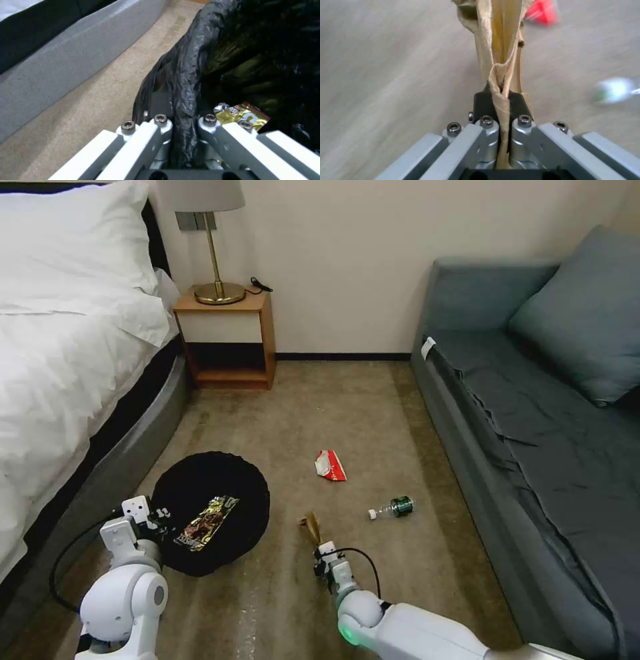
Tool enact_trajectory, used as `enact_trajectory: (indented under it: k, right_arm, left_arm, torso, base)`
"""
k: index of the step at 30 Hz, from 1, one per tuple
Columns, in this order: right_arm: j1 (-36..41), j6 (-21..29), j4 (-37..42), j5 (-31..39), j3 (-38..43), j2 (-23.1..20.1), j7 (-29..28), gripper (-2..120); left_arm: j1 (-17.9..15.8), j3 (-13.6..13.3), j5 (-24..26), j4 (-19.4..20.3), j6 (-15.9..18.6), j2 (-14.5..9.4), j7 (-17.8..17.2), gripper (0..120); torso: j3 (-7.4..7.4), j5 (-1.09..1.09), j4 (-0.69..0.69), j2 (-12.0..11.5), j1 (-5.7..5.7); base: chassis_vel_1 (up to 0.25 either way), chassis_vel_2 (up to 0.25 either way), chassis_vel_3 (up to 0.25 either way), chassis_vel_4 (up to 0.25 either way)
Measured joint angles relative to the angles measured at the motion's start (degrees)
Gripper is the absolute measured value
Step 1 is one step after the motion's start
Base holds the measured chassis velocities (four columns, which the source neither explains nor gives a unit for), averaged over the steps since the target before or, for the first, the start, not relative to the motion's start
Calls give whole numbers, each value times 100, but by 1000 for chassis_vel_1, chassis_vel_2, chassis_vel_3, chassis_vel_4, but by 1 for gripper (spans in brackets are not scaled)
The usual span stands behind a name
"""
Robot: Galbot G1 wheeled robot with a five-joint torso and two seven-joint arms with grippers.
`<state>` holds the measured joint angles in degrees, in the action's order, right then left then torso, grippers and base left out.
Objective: Pick up the trash bin, then pick up the garbage on the floor and place it into the trash bin.
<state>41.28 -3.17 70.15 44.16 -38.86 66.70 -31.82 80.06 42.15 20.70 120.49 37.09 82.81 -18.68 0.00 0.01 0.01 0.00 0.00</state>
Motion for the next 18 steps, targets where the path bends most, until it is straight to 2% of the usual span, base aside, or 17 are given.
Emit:
enact_trajectory:
  k: [1, 5, 6, 10, 11, 13, 15, 18]
  right_arm:
    - [0, 0, 0, 0, 0, 0, 0, 0]
    - [22, 80, 916, 8, 892, -690, -92, 0]
    - [22, 80, 916, 8, 892, -690, -92, 0]
    - [-1, 254, 2136, 168, 1363, -1153, -145, 0]
    - [-1, 254, 2136, 168, 1363, -1153, -145, 0]
    - [-67, 352, 2781, 377, 1379, -1197, -184, 0]
    - [-205, 378, 3319, 566, 1125, -1089, -241, 0]
    - [-363, 373, 3611, 720, 719, -890, -326, 0]
  left_arm:
    - [0, 0, 0, 0, 0, 0, 0, 3]
    - [28, -12, 17, 1, -6, -11, -3, 3]
    - [28, -12, 17, 1, -6, -11, -3, 3]
    - [50, -99, 14, -17, -19, -8, -1, 3]
    - [50, -99, 14, -17, -19, -8, -1, 3]
    - [53, -145, 3, -31, -29, -7, -2, 3]
    - [54, -207, -8, -46, -41, 11, -1, 3]
    - [47, -262, -21, -52, -42, 28, 0, 3]
  torso:
    - [0, 0, 0, 0, 0]
    - [1, 0, -2, 0, 0]
    - [1, 0, -2, 0, 0]
    - [1, 0, -3, 0, 0]
    - [1, 0, -3, 0, 0]
    - [0, -1, -2, 0, 0]
    - [0, -1, -1, 0, 0]
    - [0, -1, 0, 0, 0]
  base:
    - [0, 0, 0, 0]
    - [0, 0, 0, 0]
    - [0, 0, 0, 0]
    - [0, 0, 0, 0]
    - [0, 0, 0, 0]
    - [0, 0, 0, 0]
    - [0, 0, 0, 0]
    - [0, 0, 0, 0]
